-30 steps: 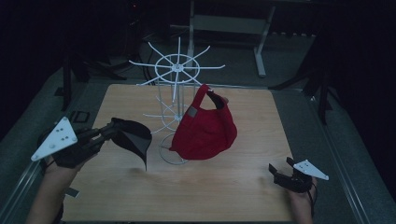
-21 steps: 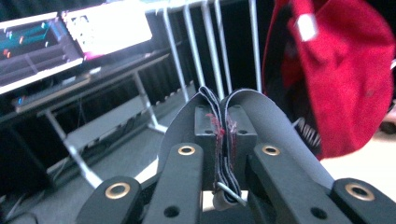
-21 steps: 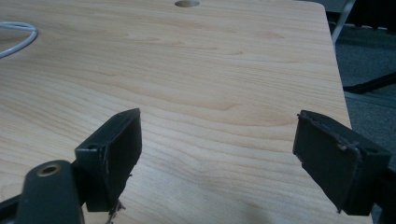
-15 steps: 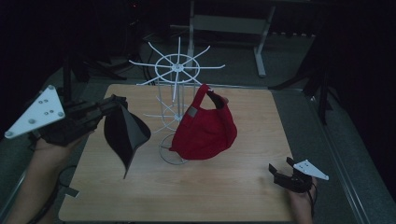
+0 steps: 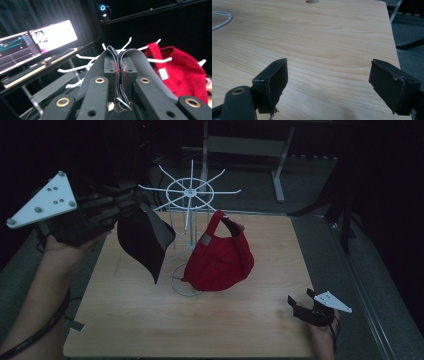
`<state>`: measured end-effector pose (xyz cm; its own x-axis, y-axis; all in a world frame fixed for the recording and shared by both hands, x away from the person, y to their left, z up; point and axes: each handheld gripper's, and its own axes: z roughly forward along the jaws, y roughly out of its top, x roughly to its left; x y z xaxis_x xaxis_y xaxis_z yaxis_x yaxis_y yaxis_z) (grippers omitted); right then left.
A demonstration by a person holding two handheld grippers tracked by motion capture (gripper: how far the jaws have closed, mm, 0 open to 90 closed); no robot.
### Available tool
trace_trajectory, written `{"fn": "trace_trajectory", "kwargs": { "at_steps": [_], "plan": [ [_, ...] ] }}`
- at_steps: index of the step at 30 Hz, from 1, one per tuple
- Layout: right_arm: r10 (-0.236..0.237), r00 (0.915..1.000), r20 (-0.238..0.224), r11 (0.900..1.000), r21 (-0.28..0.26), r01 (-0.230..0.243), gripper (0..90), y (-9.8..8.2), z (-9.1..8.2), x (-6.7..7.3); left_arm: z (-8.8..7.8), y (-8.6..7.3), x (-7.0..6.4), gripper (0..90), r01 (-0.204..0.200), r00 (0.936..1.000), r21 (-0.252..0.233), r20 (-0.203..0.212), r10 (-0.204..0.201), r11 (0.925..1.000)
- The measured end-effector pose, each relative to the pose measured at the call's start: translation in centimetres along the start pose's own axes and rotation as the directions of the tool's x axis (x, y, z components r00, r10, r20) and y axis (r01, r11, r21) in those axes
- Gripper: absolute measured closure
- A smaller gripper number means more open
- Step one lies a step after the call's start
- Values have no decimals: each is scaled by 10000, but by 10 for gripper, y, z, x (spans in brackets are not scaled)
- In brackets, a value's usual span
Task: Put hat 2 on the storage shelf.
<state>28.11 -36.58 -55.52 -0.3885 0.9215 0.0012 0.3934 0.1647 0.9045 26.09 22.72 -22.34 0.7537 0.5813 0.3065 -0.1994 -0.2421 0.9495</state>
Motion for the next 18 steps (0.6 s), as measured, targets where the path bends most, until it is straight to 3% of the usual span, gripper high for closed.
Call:
{"fn": "trace_trajectory", "kwargs": {
  "at_steps": [13, 18],
  "plan": [
    [22, 10000, 18, 10000, 49, -22, 155, 0, 0, 0, 17, 7, -10, 864, 3, 9975, -87, 710, 3, 10000],
    [37, 10000, 13, 10000, 46, -37, 155, 0, 0, 0, 22, 2, -16, 863, -156, 9940, 348, 1089, 117, 9993]
  ]
}}
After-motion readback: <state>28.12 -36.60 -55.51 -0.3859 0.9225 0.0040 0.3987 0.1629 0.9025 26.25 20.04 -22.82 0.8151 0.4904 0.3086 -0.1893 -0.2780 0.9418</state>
